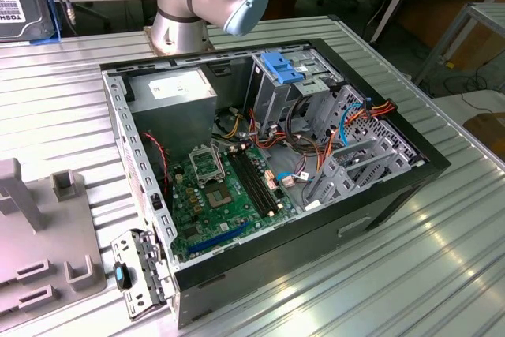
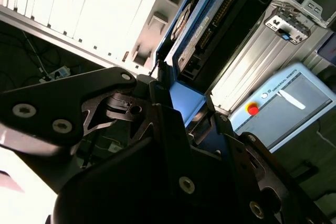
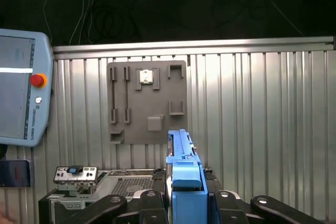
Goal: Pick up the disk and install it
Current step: 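Pick up the disk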
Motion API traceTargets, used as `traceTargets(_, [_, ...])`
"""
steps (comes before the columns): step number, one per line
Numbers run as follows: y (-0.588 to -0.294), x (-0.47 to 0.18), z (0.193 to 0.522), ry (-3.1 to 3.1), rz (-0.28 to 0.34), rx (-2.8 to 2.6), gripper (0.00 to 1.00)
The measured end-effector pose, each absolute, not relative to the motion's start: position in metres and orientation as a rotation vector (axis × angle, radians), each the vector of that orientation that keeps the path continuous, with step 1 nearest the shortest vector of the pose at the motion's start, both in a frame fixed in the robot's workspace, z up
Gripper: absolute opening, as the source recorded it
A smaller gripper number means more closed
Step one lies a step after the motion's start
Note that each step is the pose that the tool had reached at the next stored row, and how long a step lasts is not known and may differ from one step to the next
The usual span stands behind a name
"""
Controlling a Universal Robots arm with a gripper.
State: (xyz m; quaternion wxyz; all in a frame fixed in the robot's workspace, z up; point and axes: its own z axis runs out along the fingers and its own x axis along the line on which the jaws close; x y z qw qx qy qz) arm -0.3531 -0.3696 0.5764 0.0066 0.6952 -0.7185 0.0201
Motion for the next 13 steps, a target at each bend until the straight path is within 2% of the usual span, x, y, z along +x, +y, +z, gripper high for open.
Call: traceTargets(13, [-0.370,-0.320,0.576,-2.248,0.063,2.175,0.37])
